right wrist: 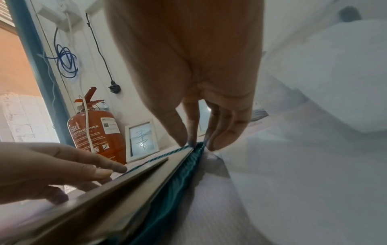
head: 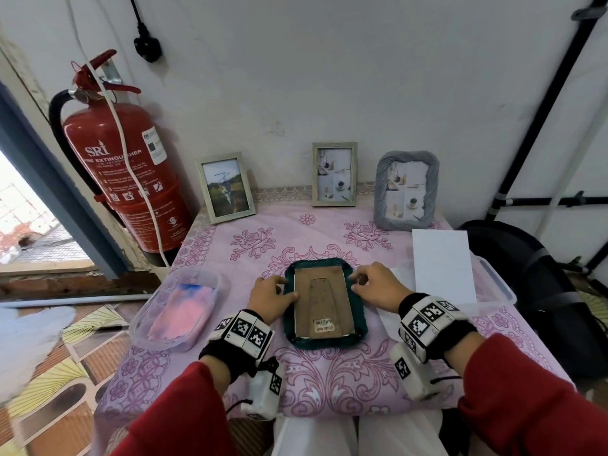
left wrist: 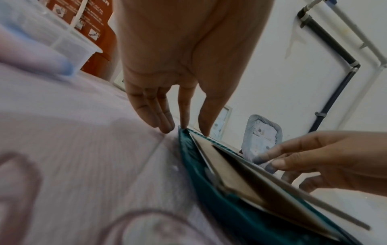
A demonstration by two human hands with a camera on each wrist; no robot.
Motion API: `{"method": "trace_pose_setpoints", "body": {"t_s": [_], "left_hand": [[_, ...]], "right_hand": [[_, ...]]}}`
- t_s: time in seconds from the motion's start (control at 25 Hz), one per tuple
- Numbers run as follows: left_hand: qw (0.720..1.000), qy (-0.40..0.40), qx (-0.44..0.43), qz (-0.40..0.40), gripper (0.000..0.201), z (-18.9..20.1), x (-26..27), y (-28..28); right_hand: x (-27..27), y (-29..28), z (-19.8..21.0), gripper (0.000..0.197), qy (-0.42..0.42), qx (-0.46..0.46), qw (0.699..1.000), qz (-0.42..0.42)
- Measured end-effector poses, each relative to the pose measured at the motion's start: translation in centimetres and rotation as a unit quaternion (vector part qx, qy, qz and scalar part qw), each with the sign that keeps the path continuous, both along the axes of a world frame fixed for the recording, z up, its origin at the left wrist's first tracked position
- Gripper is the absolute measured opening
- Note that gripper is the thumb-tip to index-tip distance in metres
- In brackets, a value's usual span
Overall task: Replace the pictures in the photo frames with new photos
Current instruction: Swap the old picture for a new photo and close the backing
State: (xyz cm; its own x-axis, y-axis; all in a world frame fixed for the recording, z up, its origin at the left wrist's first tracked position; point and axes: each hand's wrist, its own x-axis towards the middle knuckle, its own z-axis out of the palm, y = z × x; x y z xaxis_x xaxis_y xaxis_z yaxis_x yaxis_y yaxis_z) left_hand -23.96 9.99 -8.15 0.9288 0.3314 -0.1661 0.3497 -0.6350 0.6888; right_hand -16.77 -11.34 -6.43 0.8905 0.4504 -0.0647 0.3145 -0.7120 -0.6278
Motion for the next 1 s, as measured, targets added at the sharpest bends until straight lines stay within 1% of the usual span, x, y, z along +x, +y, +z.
{"method": "trace_pose_setpoints", "body": {"t_s": [0.08, 0.24, 0.32, 0.44, 0.6, 0.72, 0.84, 1.0], "left_hand": [[1.0, -0.002, 0.004, -0.002, 0.052, 0.7, 0.9, 0.2], [1.0, 0.023, -0.008, -0.02, 0.069, 0.7, 2.2, 0.3], [1.0, 0.016, -0.01, -0.011, 0.074, 0.3, 2.4, 0.3], [1.0, 0.001, -0.025, -0.001, 0.074, -0.4, 2.4, 0.4], [0.999, -0.01, -0.038, -0.009, 0.073, -0.8, 2.3, 0.7], [0.999, -0.014, -0.033, -0.018, 0.07, -0.9, 2.3, 0.7], [0.999, -0.014, -0.009, -0.037, 0.065, -1.0, 2.2, 0.7], [0.999, -0.022, -0.015, -0.021, 0.071, -1.0, 2.0, 0.5]], "right_hand": [[0.7, 0.5, 0.4, 0.033, -0.009, 0.0, 1.0, -0.017], [1.9, 1.3, 0.1, 0.056, 0.024, -0.06, 0.998, -0.008], [2.1, 1.4, -0.2, 0.061, 0.031, -0.056, 0.998, -0.008], [2.2, 1.3, -0.7, 0.064, 0.034, -0.034, 0.999, -0.016], [2.1, 1.0, -1.2, 0.065, 0.047, 0.006, 0.999, -0.026], [2.0, 0.9, -1.2, 0.063, 0.042, 0.008, 0.999, -0.024], [1.9, 0.8, -1.3, 0.063, 0.034, 0.015, 0.999, -0.02], [1.7, 0.6, -1.6, 0.062, 0.033, 0.025, 0.999, -0.019]]}}
